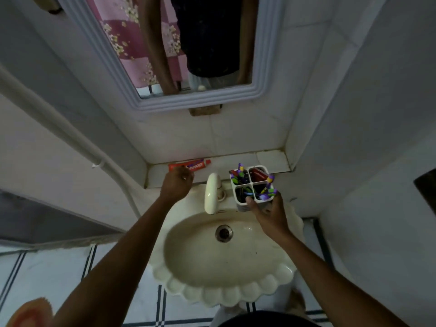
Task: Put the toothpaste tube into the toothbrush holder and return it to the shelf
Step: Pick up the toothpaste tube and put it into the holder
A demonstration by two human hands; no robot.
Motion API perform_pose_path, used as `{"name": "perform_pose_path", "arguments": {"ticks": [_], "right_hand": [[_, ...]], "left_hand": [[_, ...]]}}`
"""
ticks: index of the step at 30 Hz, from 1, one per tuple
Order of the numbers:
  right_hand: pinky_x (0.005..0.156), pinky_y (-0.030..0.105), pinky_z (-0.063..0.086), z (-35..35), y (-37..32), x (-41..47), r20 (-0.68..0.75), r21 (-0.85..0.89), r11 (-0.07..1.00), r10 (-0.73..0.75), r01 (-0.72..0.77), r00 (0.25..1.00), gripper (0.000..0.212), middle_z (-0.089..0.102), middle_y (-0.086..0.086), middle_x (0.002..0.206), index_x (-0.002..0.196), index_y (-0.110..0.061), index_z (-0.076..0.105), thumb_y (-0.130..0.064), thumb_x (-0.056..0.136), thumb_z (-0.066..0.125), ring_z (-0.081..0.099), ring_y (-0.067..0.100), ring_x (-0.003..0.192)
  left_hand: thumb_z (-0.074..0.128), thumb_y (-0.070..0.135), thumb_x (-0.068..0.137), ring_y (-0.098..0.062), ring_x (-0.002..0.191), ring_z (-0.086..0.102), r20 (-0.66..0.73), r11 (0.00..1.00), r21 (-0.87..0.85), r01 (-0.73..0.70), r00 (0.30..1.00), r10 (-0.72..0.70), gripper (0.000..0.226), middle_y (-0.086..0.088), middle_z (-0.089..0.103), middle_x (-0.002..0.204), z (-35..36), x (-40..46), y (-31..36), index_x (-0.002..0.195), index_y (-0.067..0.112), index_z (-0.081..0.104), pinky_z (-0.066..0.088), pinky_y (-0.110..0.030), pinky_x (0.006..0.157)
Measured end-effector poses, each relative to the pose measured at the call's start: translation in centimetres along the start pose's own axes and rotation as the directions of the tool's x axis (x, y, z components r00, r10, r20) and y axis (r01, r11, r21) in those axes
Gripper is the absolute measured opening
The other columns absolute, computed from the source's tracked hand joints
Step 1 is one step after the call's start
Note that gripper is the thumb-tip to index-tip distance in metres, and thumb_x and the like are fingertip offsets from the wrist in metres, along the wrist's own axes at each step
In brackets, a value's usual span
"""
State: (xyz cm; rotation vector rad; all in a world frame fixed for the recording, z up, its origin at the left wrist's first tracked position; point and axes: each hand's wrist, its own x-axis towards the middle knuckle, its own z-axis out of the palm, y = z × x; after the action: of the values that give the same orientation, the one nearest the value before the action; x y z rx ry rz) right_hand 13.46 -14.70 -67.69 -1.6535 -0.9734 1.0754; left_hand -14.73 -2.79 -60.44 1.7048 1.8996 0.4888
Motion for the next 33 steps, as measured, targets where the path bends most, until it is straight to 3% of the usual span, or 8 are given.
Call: {"name": "perform_pose_path", "arguments": {"ticks": [6, 11, 15, 19, 25, 28, 31, 33], "right_hand": [[0.107, 0.037, 0.057, 0.3, 0.4, -0.1, -0.03, 0.048, 0.998, 0.046, -0.045, 0.998, 0.085, 0.067, -0.019, 0.141, 0.131, -0.058, 0.052, -0.086, 0.059, 0.087, 0.066, 0.004, 0.13], [0.097, 0.019, 0.05, 0.3, 0.4, 0.1, -0.024, 0.003, 0.997, 0.071, -0.071, 0.997, 0.074, 0.067, -0.024, 0.142, 0.128, -0.071, 0.05, -0.081, 0.066, 0.089, 0.06, -0.023, 0.121], [0.099, 0.021, 0.05, 0.3, 0.5, 0.1, -0.029, -0.012, 0.995, 0.098, -0.098, 0.995, 0.079, 0.067, -0.024, 0.142, 0.132, -0.067, 0.05, -0.08, 0.066, 0.09, 0.059, -0.024, 0.12], [0.103, 0.028, 0.052, 0.3, 0.8, 0.2, -0.026, -0.021, 0.993, 0.117, -0.117, 0.993, 0.074, 0.067, -0.031, 0.139, 0.128, -0.073, 0.048, -0.078, 0.068, 0.091, 0.061, -0.02, 0.122], [0.092, 0.02, 0.05, 0.2, 0.9, 0.4, -0.013, -0.031, 0.994, 0.102, -0.102, 0.995, 0.069, 0.065, -0.044, 0.13, 0.12, -0.077, 0.047, -0.077, 0.067, 0.092, 0.06, -0.028, 0.113], [0.096, 0.024, 0.054, 0.1, 0.6, 0.5, 0.012, -0.022, 0.995, 0.099, -0.098, 0.995, 0.072, 0.069, -0.034, 0.132, 0.126, -0.066, 0.05, -0.073, 0.069, 0.094, 0.064, -0.017, 0.118], [0.106, 0.037, 0.057, -0.3, 0.4, 0.6, 0.032, -0.009, 0.996, 0.094, -0.094, 0.995, 0.074, 0.072, -0.018, 0.136, 0.13, -0.048, 0.055, -0.064, 0.071, 0.096, 0.069, 0.005, 0.126], [0.108, 0.04, 0.057, -0.3, 0.1, 0.6, 0.044, 0.013, 0.996, 0.086, -0.087, 0.995, 0.073, 0.072, -0.013, 0.137, 0.132, -0.043, 0.056, -0.063, 0.072, 0.093, 0.069, 0.011, 0.127]], "left_hand": [[0.061, 0.028, 0.108, -0.036, 0.123, 0.068, 0.082, 0.992, 0.116, -0.04, 0.996, 0.031, 0.033, -0.012, 0.072, 0.135, 1.7, 2.6, -2.4, 0.133, 0.009, 0.071, 0.055, -0.043, 0.104], [0.056, 0.025, 0.108, -0.035, 0.132, 0.058, 0.12, 0.904, 0.377, -0.201, 0.979, 0.167, 0.043, -0.013, 0.062, 0.148, 1.6, 7.0, -1.9, 0.149, 0.014, 0.058, 0.048, -0.046, 0.11], [0.06, 0.017, 0.101, -0.036, 0.135, 0.05, 0.251, 0.806, 0.543, -0.237, 0.961, 0.114, 0.051, -0.013, 0.052, 0.151, 2.6, 8.8, -1.6, 0.152, 0.015, 0.053, 0.046, -0.05, 0.112], [0.065, 0.033, 0.101, -0.036, 0.133, 0.051, 0.23, 0.761, 0.594, -0.262, 0.961, 0.151, 0.044, -0.014, 0.055, 0.141, 3.0, 9.0, -1.5, 0.139, 0.011, 0.061, 0.044, -0.052, 0.112], [0.053, 0.053, 0.108, -0.028, 0.081, 0.075, 0.03, 0.997, 0.04, -0.068, 0.997, 0.067, 0.038, -0.004, 0.076, 0.099, 0.3, 5.0, 0.2, 0.132, 0.023, 0.054, 0.065, -0.041, 0.075], [0.064, 0.045, 0.105, -0.025, 0.087, 0.08, 0.125, 0.904, -0.427, 0.03, 0.992, 0.026, 0.034, -0.008, 0.077, 0.11, -2.5, 2.6, 2.7, 0.133, 0.029, 0.054, 0.066, -0.033, 0.063], [0.079, 0.027, 0.098, -0.022, 0.09, 0.082, 0.282, 0.866, -0.5, -0.004, 0.945, 0.168, 0.044, -0.003, 0.075, 0.119, -5.1, -0.3, 4.9, 0.138, 0.026, 0.061, 0.068, -0.032, 0.068], [0.082, 0.023, 0.095, -0.016, 0.077, 0.082, 0.284, 0.905, -0.412, -0.102, 0.93, 0.235, 0.026, -0.004, 0.082, 0.099, -6.1, -2.4, 6.3, 0.12, 0.026, 0.074, 0.068, -0.035, 0.063]]}}
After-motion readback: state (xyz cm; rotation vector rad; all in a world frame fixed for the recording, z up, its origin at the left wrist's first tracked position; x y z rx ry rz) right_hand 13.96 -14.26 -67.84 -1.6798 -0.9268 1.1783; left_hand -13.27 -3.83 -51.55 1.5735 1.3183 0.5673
